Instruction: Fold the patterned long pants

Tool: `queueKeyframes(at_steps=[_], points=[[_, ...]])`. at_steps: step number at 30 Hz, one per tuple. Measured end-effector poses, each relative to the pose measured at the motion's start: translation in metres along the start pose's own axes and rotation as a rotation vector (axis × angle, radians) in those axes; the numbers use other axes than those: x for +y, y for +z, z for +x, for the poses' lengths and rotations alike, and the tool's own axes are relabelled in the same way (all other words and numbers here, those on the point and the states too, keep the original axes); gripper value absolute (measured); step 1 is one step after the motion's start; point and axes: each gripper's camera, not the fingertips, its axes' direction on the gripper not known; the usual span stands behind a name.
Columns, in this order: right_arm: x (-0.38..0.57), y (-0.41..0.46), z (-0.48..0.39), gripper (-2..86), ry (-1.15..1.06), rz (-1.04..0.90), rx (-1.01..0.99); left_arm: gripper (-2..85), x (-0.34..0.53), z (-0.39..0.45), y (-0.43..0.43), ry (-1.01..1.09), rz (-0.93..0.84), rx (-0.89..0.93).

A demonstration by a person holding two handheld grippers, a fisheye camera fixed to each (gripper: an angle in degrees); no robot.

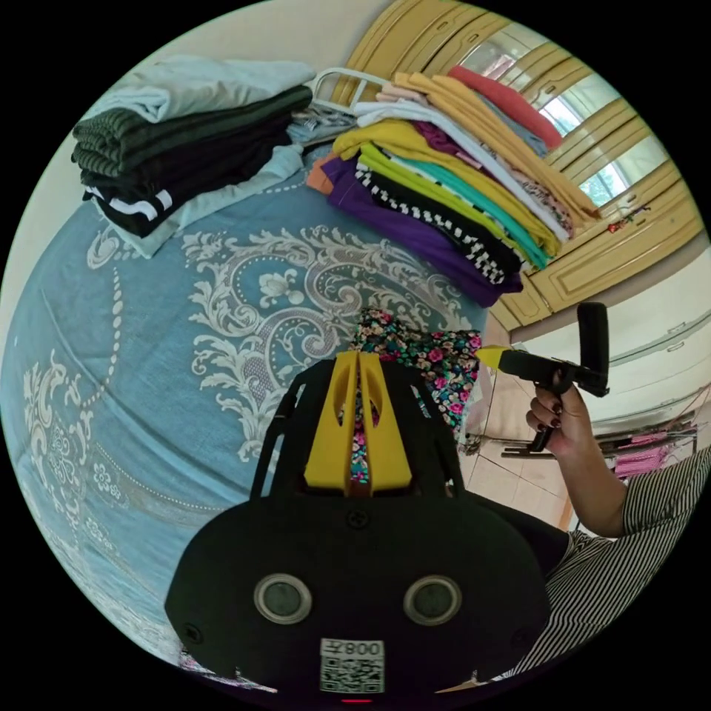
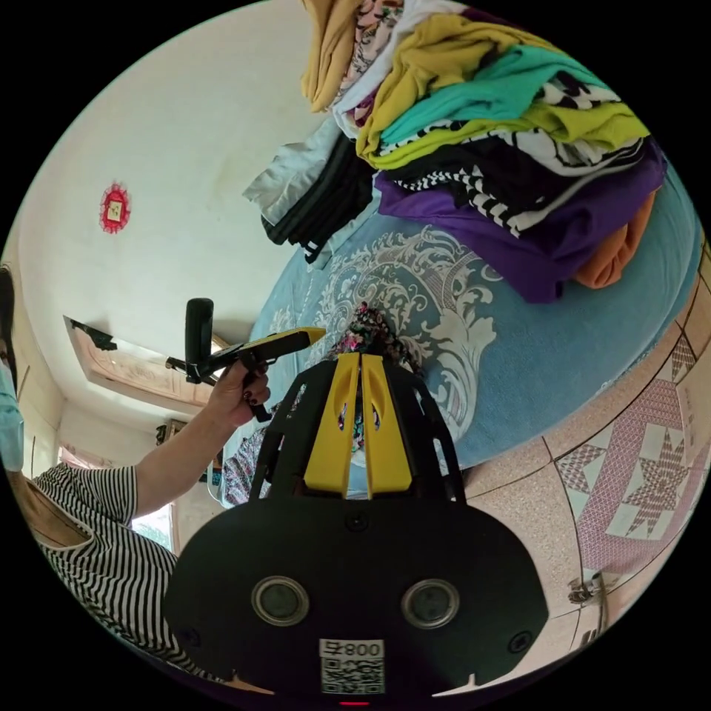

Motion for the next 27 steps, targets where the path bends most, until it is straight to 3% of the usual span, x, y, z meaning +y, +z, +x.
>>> queueKeyframes(at_steps=[3,8,12,21,27], points=[[0.002,-0.010,0.006,0.2,-0.011,0.003,0.027,0.2,-0.009,0.012,-0.007,0.023,0.026,-0.019],[0.007,0.002,0.032,0.3,0.045,-0.074,0.110,0.5,-0.015,0.027,0.020,0.040,-0.086,-0.047],[0.006,0.002,0.040,0.6,0.077,-0.062,0.057,1.2,-0.010,0.032,0.024,0.045,-0.090,-0.055],[0.007,-0.018,0.014,4.7,0.018,0.044,0.119,7.1,-0.017,0.027,0.021,0.049,-0.065,-0.021],[-0.005,0.000,-0.010,7.9,-0.018,-0.048,0.237,7.4,-0.021,0.022,0.027,0.047,-0.091,-0.014]])
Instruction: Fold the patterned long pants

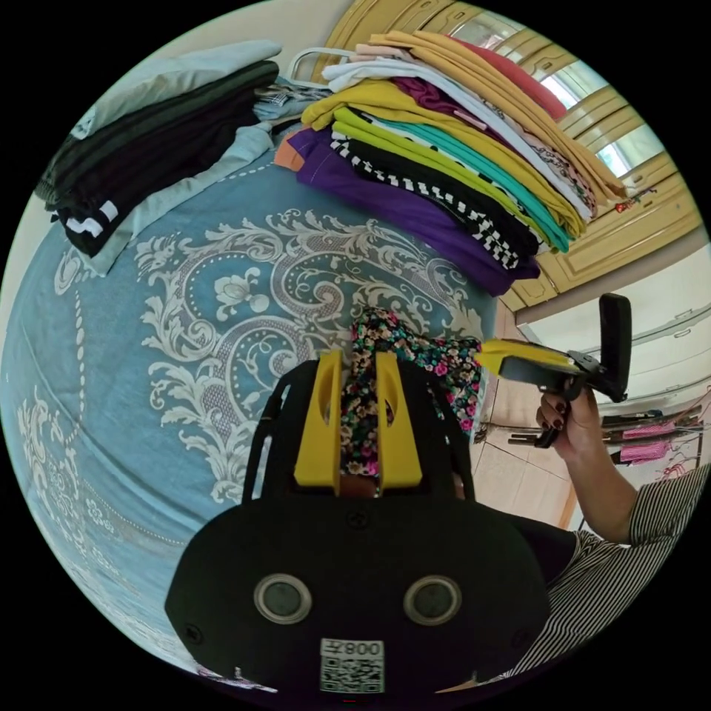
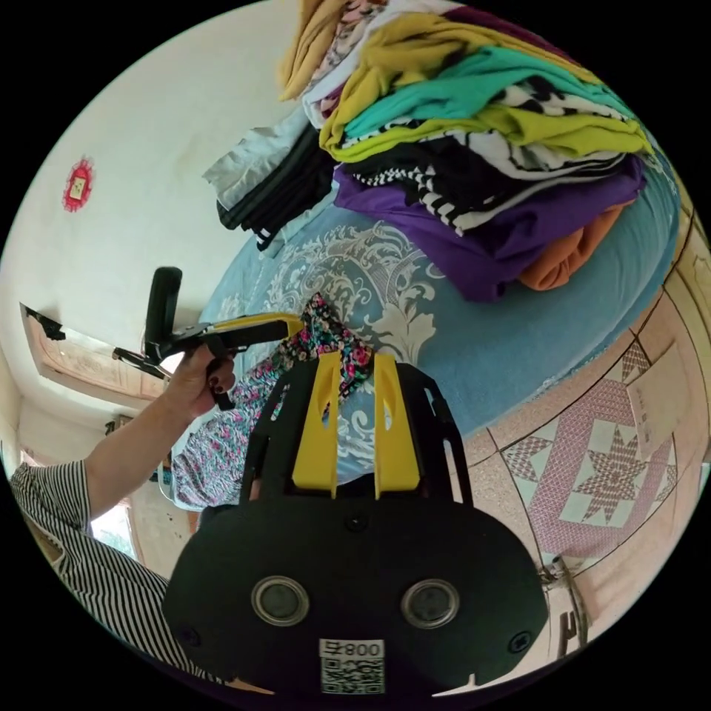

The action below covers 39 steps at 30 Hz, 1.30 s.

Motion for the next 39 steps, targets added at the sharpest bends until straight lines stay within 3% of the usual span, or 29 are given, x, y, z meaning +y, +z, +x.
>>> queueKeyframes(at_steps=[10,25,34,39], points=[[-0.015,0.003,-0.042,3.6,-0.008,-0.040,0.034,3.8,0.032,-0.021,-0.002,0.018,-0.060,-0.003],[-0.025,-0.066,-0.120,1.3,-0.048,0.035,-0.366,1.3,0.157,-0.064,-0.096,0.139,0.062,0.132],[-0.029,-0.105,-0.267,1.3,-0.340,-0.023,-0.593,1.4,0.308,-0.104,-0.188,0.220,0.207,0.120],[-0.018,-0.082,-0.385,1.2,-0.540,-0.181,-0.731,1.5,0.420,-0.144,-0.224,0.169,0.274,0.116]])
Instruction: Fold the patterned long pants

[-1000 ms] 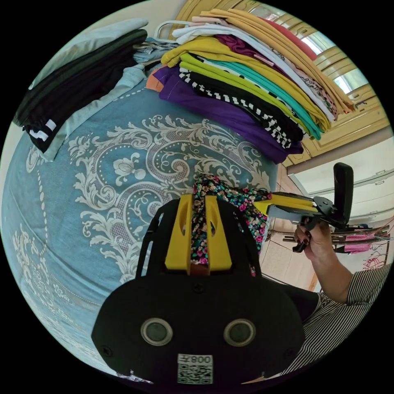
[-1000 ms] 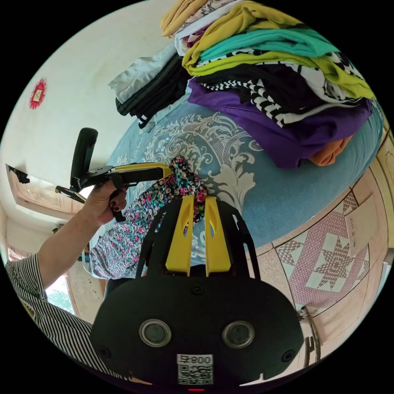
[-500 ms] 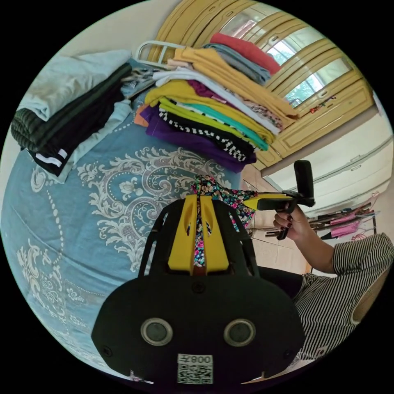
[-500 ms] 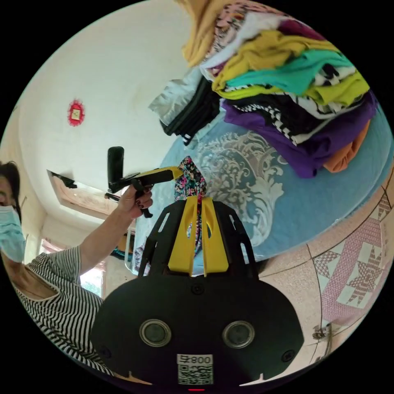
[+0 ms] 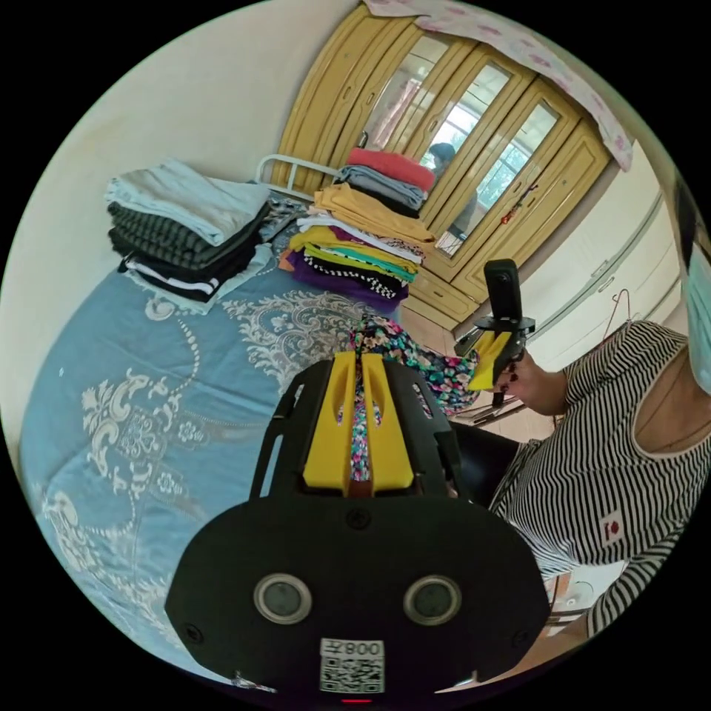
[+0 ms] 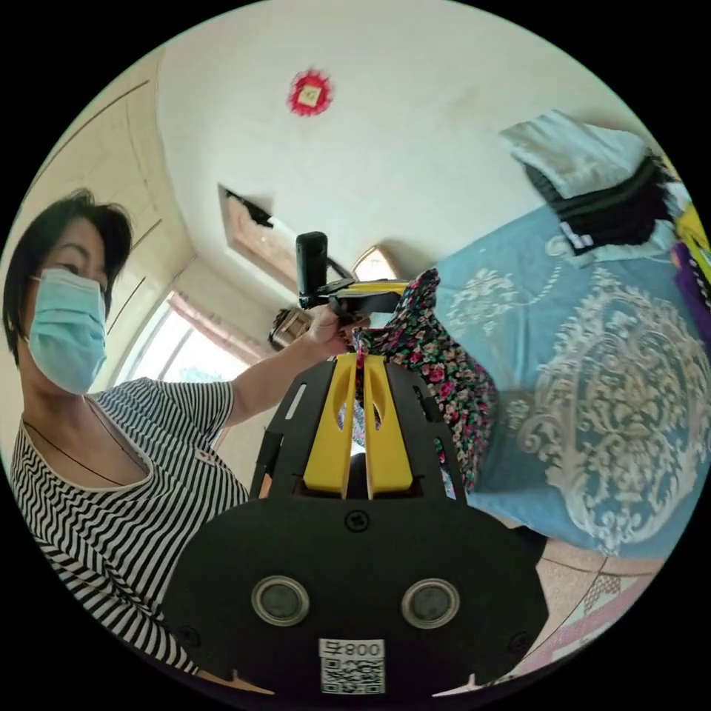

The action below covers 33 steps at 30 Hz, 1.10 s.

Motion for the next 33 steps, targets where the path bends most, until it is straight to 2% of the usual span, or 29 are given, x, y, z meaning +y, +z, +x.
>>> queueKeyframes(at_steps=[9,17,22,26,27,31,33], points=[[-0.046,0.194,-0.048,1.2,-0.034,-0.382,-0.152,1.5,0.233,-0.057,-0.066,-0.319,0.012,-0.071],[-0.055,0.314,-0.049,1.8,0.076,-0.642,-0.088,0.9,0.410,-0.107,-0.055,-0.699,-0.052,-0.177],[-0.065,0.356,-0.066,2.7,0.069,-0.764,-0.039,0.4,0.470,-0.106,-0.067,-0.818,0.028,-0.232],[-0.079,0.370,-0.084,4.8,0.074,-0.765,-0.065,0.2,0.490,-0.083,-0.055,-0.747,0.137,-0.140],[-0.083,0.373,-0.088,5.5,0.077,-0.767,-0.077,0.2,0.492,-0.080,-0.051,-0.734,0.124,-0.136],[-0.094,0.378,-0.103,6.5,0.076,-0.777,-0.096,0.1,0.507,-0.074,-0.010,-0.692,-0.130,-0.237],[-0.103,0.375,-0.117,6.0,0.064,-0.780,-0.117,0.1,0.519,-0.074,-0.010,-0.721,-0.078,-0.225]])
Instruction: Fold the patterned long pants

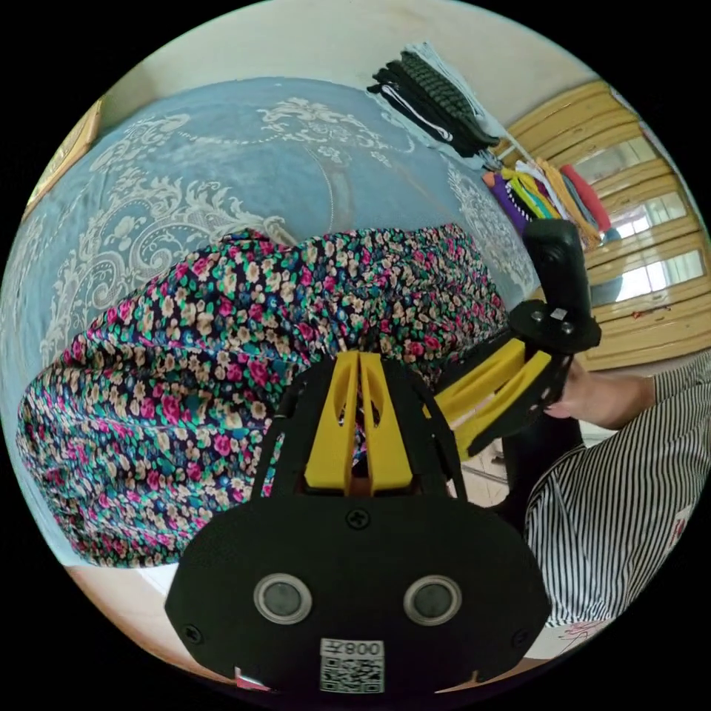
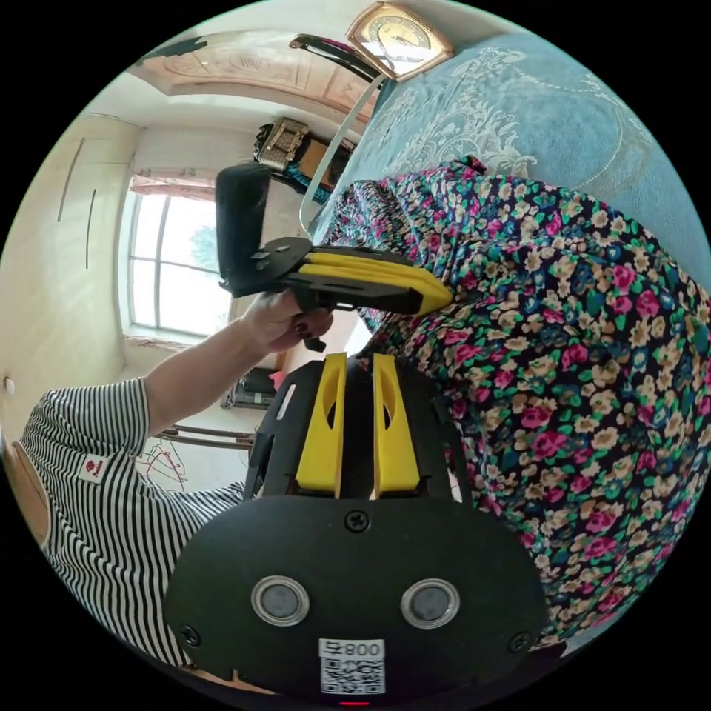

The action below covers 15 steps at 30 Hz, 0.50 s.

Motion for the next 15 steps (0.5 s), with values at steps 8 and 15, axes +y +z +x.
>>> queueKeyframes(at_steps=[8,15], points=[[0.004,-0.040,-0.029,0.9,0.012,0.124,0.236,0.0,0.038,0.000,0.008,-0.012,0.049,-0.025],[-0.010,-0.018,-0.042,0.3,-0.035,-0.015,0.430,0.1,0.060,0.014,0.018,-0.047,0.096,-0.047]])
